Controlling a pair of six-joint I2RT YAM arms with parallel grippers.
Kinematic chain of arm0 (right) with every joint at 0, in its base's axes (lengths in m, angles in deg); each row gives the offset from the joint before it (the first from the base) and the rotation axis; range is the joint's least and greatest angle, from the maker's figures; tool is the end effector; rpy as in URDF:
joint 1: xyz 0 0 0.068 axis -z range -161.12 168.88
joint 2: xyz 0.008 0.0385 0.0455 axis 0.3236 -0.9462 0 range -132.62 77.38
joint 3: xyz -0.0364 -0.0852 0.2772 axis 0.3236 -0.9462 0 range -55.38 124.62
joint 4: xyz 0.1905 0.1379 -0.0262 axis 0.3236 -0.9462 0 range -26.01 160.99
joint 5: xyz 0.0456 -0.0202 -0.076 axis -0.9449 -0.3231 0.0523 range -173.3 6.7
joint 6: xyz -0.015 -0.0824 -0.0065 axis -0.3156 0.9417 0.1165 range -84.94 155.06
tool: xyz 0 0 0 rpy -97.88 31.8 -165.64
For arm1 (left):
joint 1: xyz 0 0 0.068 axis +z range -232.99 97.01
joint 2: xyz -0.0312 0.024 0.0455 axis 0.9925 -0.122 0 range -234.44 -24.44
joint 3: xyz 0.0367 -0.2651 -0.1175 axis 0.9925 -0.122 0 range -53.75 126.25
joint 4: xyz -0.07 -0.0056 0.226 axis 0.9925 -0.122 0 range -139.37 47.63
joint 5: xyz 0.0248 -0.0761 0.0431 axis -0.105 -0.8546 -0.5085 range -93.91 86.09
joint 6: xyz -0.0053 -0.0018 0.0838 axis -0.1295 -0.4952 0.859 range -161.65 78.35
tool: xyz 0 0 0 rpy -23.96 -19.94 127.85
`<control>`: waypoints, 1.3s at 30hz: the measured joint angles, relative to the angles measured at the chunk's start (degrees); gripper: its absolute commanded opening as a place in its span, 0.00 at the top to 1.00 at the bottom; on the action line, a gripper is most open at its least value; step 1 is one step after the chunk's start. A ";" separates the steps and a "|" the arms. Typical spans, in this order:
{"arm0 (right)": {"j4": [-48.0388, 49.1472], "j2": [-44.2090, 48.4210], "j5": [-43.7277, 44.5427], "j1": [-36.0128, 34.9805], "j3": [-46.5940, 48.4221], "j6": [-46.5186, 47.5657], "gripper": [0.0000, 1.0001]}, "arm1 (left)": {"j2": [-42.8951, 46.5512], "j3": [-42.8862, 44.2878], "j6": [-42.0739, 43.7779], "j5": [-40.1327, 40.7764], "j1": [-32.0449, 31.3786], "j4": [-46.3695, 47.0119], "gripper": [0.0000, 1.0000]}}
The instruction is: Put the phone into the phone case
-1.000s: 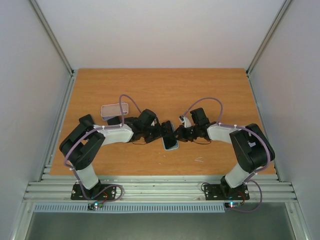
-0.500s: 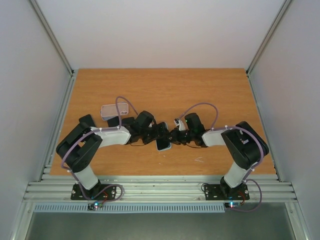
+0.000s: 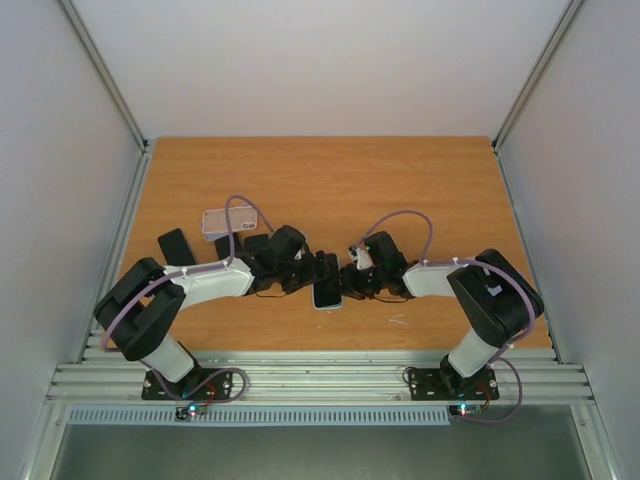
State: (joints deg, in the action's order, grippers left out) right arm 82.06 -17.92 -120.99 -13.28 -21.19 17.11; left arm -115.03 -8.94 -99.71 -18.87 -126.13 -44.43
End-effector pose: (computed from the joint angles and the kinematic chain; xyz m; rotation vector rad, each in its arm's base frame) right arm 0.2209 0.1921 0.1328 -0.6255 2.4767 1.1742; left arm 0.2174 -0.2297 0.1755 -0.2138 2.6790 -1.0234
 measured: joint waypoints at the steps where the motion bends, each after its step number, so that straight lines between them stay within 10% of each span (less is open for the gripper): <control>1: -1.40 0.76 0.48 -0.09 0.09 0.35 0.66 | 0.17 -0.07 0.02 0.02 0.00 -0.37 0.07; 21: -34.16 9.70 18.10 -4.96 9.66 11.45 0.48 | 3.34 -0.61 1.33 1.66 0.00 -5.51 0.10; 39: -41.51 10.84 22.27 -5.51 10.97 15.32 0.82 | -2.93 2.45 2.19 0.59 -3.52 -7.63 0.25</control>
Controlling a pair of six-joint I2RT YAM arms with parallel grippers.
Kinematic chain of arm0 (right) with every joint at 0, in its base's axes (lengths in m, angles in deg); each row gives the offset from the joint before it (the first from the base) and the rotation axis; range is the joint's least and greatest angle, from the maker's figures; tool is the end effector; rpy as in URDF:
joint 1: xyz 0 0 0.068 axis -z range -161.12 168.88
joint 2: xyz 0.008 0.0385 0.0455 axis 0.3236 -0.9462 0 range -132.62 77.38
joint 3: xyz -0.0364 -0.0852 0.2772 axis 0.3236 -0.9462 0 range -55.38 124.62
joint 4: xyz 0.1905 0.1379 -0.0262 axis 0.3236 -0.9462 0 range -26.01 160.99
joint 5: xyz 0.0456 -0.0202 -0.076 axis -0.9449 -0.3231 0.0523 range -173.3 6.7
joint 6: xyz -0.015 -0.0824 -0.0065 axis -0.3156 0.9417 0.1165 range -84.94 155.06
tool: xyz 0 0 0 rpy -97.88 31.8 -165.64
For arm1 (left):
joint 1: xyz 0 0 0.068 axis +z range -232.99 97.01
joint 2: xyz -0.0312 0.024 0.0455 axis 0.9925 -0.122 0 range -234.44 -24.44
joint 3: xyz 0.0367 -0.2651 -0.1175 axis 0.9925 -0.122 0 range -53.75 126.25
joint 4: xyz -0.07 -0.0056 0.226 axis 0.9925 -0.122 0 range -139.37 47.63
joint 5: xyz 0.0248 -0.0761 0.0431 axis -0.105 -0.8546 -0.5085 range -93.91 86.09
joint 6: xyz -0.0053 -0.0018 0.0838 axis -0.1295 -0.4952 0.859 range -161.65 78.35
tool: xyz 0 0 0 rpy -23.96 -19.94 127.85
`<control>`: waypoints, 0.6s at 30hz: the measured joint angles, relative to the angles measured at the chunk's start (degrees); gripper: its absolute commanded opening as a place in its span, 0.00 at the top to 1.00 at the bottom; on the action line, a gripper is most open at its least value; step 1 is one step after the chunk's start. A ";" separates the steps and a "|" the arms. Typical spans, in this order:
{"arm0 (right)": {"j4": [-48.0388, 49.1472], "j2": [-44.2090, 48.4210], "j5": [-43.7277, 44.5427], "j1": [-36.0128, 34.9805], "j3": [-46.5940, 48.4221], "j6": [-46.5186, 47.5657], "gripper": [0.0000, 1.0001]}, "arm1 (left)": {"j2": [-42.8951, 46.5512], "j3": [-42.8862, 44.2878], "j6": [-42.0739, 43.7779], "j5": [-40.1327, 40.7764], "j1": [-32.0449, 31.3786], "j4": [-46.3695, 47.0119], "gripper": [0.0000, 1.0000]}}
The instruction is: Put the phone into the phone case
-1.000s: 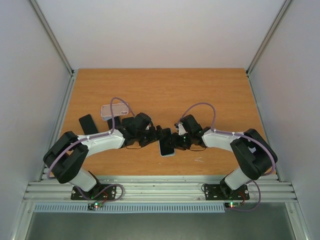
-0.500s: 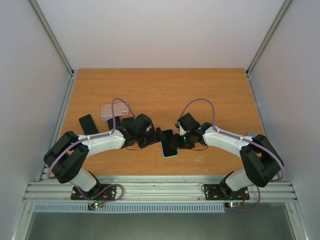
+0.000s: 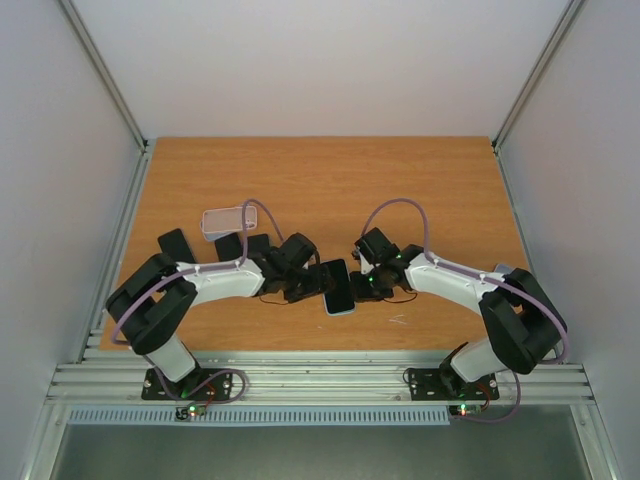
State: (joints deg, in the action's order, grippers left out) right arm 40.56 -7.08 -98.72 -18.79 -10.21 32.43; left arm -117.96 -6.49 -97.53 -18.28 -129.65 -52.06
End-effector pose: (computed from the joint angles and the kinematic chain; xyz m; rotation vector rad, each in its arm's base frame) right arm 0.1858 0.1682 0.1684 -0.9247 2.7002 0.5385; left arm 0.2017 -0.2403 0.1605 -0.1183 2.8229 -0.8973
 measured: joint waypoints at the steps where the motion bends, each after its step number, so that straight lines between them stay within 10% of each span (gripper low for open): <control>1: 0.02 -0.11 -0.09 -0.04 0.00 0.00 0.83 | -0.28 0.00 0.00 -0.11 -0.17 -0.07 0.26; 18: 3.04 -3.61 -2.01 -2.49 0.22 -1.44 0.94 | -1.99 0.39 -1.64 -0.87 -1.64 0.02 0.39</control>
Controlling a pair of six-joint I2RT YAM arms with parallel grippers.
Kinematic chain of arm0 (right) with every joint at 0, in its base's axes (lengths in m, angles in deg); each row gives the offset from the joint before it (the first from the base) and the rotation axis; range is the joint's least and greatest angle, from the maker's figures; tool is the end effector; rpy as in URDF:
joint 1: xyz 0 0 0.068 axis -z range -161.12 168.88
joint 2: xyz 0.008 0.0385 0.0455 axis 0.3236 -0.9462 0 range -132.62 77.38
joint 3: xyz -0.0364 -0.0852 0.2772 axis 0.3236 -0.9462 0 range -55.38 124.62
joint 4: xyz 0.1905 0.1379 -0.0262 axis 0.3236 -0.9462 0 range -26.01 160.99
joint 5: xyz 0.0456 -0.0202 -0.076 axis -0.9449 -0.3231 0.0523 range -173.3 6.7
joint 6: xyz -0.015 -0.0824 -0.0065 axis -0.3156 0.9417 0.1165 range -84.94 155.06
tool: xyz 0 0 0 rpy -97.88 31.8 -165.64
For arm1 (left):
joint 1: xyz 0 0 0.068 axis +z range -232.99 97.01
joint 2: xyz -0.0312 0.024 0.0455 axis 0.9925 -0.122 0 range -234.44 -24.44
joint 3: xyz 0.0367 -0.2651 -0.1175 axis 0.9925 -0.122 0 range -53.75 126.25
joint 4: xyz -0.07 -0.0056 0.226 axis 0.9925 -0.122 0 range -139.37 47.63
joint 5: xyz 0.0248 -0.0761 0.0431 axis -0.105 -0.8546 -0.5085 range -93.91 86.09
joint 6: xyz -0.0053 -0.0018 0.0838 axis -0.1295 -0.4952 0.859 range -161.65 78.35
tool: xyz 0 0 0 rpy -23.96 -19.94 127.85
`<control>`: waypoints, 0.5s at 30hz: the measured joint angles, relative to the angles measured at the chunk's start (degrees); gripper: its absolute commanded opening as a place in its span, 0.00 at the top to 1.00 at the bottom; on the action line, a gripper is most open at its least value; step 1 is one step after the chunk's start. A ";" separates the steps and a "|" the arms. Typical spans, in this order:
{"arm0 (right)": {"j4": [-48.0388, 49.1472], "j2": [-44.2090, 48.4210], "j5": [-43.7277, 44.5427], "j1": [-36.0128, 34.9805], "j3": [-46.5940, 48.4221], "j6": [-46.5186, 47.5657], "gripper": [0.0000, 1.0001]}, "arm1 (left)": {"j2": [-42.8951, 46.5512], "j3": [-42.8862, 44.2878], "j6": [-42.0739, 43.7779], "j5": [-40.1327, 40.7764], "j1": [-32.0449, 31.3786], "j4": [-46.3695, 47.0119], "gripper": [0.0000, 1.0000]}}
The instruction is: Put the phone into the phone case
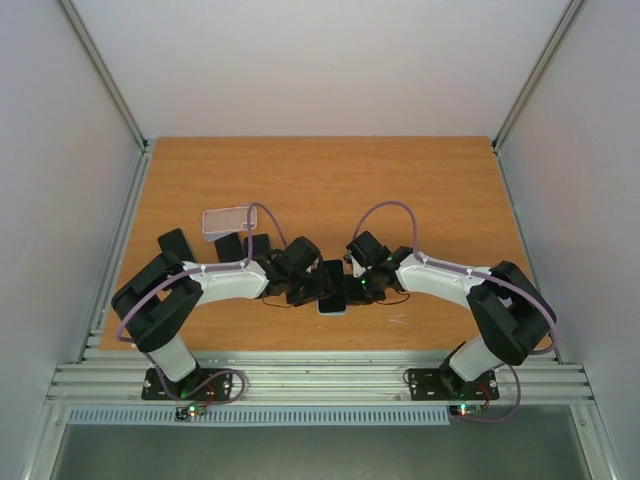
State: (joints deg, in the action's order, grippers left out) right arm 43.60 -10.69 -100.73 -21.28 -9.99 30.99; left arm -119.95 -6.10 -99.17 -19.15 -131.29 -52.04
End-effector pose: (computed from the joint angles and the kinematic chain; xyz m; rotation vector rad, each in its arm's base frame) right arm 0.1851 0.1851 0.1579 -0.9638 2.7088 0.5983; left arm 0.1959 -0.2489 0.1524 -0.1193 2.8706 -0.8987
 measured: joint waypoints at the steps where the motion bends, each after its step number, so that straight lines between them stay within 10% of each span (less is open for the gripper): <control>1: -0.04 -0.28 0.04 -0.15 0.24 -0.13 0.94 | 0.00 -0.13 -0.11 0.00 0.00 0.04 0.39; 15: -5.09 -6.36 7.87 -3.87 5.55 -1.01 0.81 | 4.37 -6.01 -3.45 -0.02 2.58 3.45 0.38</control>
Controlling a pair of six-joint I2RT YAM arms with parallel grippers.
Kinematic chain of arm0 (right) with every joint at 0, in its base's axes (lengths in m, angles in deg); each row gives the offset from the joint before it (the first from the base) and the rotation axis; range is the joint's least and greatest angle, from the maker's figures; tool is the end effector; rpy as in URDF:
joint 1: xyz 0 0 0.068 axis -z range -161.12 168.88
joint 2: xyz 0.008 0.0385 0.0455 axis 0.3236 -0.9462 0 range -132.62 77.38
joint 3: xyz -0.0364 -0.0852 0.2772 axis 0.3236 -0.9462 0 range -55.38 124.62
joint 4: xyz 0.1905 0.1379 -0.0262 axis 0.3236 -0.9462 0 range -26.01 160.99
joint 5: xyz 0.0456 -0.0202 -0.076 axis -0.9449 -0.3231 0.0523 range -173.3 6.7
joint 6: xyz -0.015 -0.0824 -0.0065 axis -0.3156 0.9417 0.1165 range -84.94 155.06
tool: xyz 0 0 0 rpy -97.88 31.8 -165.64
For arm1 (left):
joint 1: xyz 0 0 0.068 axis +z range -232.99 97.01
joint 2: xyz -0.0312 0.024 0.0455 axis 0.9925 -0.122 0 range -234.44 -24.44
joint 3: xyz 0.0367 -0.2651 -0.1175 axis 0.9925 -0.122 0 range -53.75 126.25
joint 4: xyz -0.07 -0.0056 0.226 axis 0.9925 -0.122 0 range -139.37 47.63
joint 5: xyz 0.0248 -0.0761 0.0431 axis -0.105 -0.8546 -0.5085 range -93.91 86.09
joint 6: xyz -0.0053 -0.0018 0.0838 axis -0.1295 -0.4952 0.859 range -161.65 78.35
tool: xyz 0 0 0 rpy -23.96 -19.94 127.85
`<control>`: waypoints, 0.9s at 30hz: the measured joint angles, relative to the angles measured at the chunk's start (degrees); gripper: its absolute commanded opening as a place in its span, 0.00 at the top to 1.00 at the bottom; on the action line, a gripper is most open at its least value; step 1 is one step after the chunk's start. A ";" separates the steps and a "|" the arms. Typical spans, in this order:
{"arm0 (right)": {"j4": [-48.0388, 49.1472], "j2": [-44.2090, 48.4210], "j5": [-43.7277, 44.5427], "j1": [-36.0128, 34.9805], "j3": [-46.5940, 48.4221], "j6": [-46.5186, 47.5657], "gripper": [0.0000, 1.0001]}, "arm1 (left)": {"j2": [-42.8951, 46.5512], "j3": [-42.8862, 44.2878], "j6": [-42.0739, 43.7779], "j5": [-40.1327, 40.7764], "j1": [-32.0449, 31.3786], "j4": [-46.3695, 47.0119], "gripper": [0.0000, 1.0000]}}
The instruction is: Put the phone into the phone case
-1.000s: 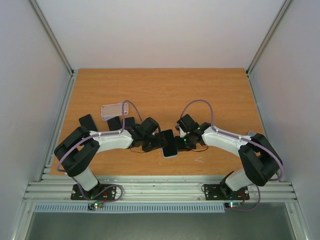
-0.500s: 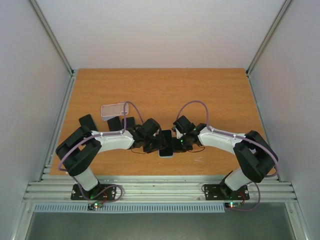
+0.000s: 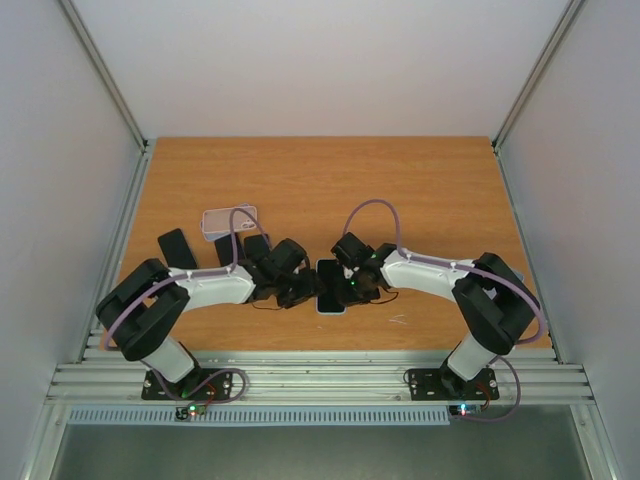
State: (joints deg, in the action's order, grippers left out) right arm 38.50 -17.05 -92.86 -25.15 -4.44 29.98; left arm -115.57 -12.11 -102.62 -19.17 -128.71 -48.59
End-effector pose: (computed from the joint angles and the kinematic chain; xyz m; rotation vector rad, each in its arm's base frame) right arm 0.1908 0.2015 0.1477 -1.0171 2.7852 0.3770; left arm 0.1920 -0.2245 0.1508 -0.2610 2.8355 -0.9319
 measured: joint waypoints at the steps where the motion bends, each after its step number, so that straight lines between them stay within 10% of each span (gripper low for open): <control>1: -0.26 -0.13 0.46 -0.35 0.26 -0.09 0.80 | 0.33 -0.39 -0.20 -0.02 0.42 0.15 0.38; 14: -1.18 0.66 4.66 -1.22 1.97 4.13 0.68 | 3.23 0.07 2.19 0.94 4.57 -3.93 0.38; 27: 4.04 1.33 -9.11 14.86 5.57 11.08 0.68 | -4.81 14.38 11.56 1.57 6.34 -10.60 0.37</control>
State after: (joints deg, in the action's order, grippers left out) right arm 42.55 -15.72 -101.98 -10.29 1.13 41.06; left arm -120.38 2.28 -91.06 -17.60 -122.37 -59.19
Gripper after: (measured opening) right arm 0.323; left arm 0.624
